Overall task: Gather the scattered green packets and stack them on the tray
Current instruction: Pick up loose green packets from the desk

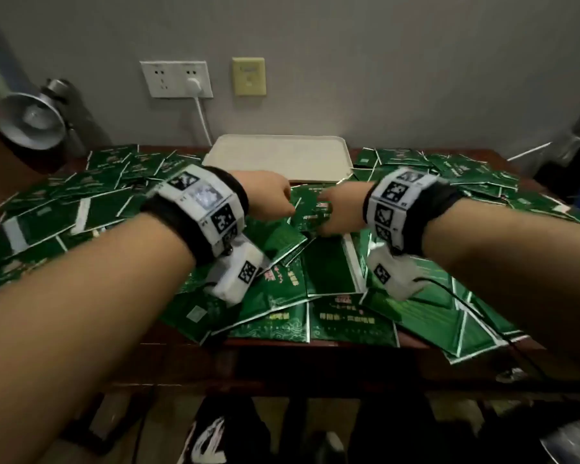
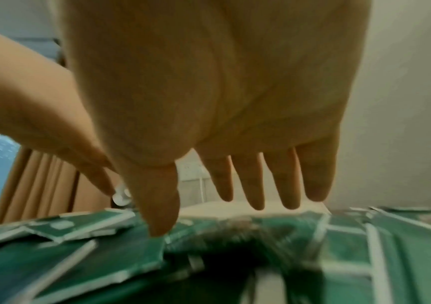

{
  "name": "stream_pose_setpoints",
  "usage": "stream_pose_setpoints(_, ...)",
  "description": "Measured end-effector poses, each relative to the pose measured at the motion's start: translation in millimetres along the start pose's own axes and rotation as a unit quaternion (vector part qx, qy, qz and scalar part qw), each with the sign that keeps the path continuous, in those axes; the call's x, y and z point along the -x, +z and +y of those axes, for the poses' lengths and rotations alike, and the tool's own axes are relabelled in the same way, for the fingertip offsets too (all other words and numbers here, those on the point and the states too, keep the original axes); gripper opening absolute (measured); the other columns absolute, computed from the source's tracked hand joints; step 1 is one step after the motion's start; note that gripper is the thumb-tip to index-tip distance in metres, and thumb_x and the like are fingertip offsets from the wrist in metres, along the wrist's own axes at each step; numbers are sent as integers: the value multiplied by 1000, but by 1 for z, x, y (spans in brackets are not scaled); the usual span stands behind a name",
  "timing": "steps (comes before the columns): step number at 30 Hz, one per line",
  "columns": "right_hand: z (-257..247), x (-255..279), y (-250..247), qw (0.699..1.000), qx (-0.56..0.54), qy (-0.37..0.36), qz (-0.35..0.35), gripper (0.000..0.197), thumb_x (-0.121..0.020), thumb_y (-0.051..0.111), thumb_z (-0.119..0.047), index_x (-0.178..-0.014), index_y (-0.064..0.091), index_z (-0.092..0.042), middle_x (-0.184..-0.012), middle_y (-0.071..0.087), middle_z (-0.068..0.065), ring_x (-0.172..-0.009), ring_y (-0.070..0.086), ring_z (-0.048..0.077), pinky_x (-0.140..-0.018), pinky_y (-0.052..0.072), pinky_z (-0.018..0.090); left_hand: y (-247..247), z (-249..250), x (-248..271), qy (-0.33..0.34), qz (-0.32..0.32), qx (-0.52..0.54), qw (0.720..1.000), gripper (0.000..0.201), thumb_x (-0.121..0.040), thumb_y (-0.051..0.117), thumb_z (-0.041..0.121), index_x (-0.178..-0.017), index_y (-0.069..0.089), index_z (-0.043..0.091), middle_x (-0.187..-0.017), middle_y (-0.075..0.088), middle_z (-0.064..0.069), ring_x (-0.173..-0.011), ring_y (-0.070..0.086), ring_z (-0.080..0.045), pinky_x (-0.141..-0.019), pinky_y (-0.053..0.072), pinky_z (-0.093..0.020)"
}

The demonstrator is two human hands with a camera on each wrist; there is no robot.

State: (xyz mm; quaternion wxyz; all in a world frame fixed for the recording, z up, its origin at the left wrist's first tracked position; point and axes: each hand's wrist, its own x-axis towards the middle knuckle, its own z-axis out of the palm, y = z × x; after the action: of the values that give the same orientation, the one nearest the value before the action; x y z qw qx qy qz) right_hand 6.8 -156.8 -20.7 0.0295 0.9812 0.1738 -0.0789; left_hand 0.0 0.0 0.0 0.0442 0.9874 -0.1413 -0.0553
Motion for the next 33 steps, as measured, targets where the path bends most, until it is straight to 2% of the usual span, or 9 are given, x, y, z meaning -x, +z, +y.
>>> stream_pose_setpoints(7,17,-15,18,1000,27,6,15,47,-81,67,-46,-117,51,-21,-112,64,6,-98,64,29,-76,50,31,9,-7,-19,0,-5,43,999,48,-95,53,30,-140,47,14,-142,50,-8,-128,47,-23,-100,37,-27)
stream_pose_setpoints(9,26,-24,13,998,52,0,25,40,-87,61,-37,-125,53,-26,-113,64,4,-101,63,27,-72,45,30,10,-13,-38,15,5,65,998,49,-93,56,27,-139,47,15,-141,50,-7,-127,48,-23,-103,38,-29)
stream_pose_setpoints(12,36,-38,-3,996,61,9,69,35,-92,52,-27,-126,58,-33,-115,64,2,-102,62,26,-77,51,35,8,-21,-64,41,11,123,991,61,-86,62,19,-143,40,16,-144,48,-6,-128,47,-20,-105,38,-28)
stream_pose_setpoints(17,44,-53,-34,987,-25,2,160,43,-83,52,-16,-117,65,-40,-109,67,2,-99,61,30,-76,47,33,14,-35,-83,151,25,249,956,85,-75,72,9,-148,32,24,-144,45,9,-128,43,-1,-105,34,-14)
stream_pose_setpoints(20,44,-55,-48,979,-102,-44,170,43,-82,50,-9,-112,69,-33,-104,70,-2,-93,61,22,-74,46,28,18,-48,-83,155,103,312,932,77,-74,80,13,-140,44,23,-128,55,13,-114,52,4,-101,41,-17)
stream_pose_setpoints(23,37,-55,-58,965,-152,-100,186,40,-85,51,-9,-110,70,-33,-93,68,-10,-77,55,6,-65,34,19,19,-64,-85,142,176,331,916,36,-79,78,17,-112,66,11,-104,70,1,-97,65,-11,-88,51,-34)
stream_pose_setpoints(26,24,-57,-53,950,-176,-133,222,42,-85,58,-12,-118,66,-37,-106,70,-15,-99,62,8,-81,45,24,20,-71,-77,76,214,401,887,11,-84,71,3,-95,71,0,-90,72,-13,-83,68,-20,-75,56,-38)
stream_pose_setpoints(29,10,-67,-34,948,-157,-182,207,51,-83,56,-12,-125,62,-39,-117,69,-11,-109,63,18,-91,51,39,25,-75,-66,-3,137,572,809,27,-83,66,-9,-106,68,3,-94,73,-13,-81,71,-22,-71,60,-31)
stream_pose_setpoints(33,-5,-80,-15,968,-84,-202,127,70,-85,50,-4,-139,45,-48,-127,64,-2,-117,59,26,-94,49,43,31,-89,-55,-72,32,774,628,42,-88,36,-16,-117,59,2,-111,68,-23,-97,68,-31,-88,56,-40)
